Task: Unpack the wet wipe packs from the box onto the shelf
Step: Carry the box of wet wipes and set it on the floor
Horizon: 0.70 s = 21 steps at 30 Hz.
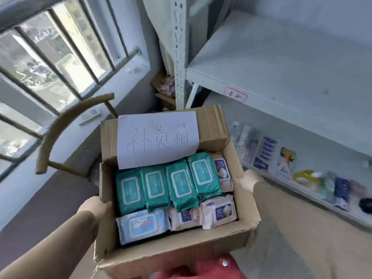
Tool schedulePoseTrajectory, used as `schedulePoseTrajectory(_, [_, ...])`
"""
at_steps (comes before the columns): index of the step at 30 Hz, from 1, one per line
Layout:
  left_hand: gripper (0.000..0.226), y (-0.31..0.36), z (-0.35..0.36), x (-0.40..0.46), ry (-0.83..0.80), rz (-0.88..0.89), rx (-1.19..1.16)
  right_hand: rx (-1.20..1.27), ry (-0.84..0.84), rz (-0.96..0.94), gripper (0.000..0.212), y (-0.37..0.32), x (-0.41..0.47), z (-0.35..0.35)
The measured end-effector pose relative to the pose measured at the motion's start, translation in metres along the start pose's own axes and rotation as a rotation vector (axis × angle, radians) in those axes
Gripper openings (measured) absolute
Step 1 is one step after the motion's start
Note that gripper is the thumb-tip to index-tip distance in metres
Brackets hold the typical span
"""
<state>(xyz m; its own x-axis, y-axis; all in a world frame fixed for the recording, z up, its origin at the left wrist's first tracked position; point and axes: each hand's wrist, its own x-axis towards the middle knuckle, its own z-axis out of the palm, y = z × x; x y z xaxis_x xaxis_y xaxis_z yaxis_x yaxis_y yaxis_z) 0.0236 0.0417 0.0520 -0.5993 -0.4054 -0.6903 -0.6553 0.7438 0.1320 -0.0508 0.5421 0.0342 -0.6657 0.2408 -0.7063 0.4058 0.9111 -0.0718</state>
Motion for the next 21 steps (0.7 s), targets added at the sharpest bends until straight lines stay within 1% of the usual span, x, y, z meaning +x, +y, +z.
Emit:
schedulePoseTrajectory(2, [0.021, 0.026, 0.015, -0.013, -0.027, 0.081, 0.117, 0.089, 0.011, 0.082, 0.043, 0.056, -0.029, 0.015])
schedulePoseTrajectory(5, [0.028, 0.074, 0.046, -0.034, -0.053, 0.193, 0.288, 0.256, 0.014, 0.213, 0.043, 0.14, -0.069, 0.036])
schedulePoseTrajectory(9, [0.029, 0.148, 0.103, -0.076, -0.08, 0.342, 0.407, 0.43, 0.041, 0.356, 0.04, 0.26, -0.129, 0.066])
schedulePoseTrajectory(12, [0.034, 0.205, 0.16, -0.119, -0.1, 0.442, 0.473, 0.485, 0.068, 0.447, 0.046, 0.351, -0.173, 0.093])
schedulePoseTrajectory(15, [0.037, 0.258, 0.223, -0.172, -0.105, 0.49, 0.474, 0.583, 0.09, 0.527, 0.051, 0.444, -0.208, 0.122])
schedulePoseTrajectory(16, [0.038, 0.275, 0.245, -0.193, -0.107, 0.51, 0.506, 0.609, 0.096, 0.546, 0.052, 0.475, -0.218, 0.132])
schedulePoseTrajectory(18, [0.036, 0.307, 0.288, -0.236, -0.106, 0.57, 0.578, 0.655, 0.107, 0.582, 0.052, 0.535, -0.236, 0.149])
schedulePoseTrajectory(21, [0.033, 0.354, 0.355, -0.286, -0.133, 0.647, 0.595, 0.696, 0.106, 0.638, 0.051, 0.622, -0.255, 0.168])
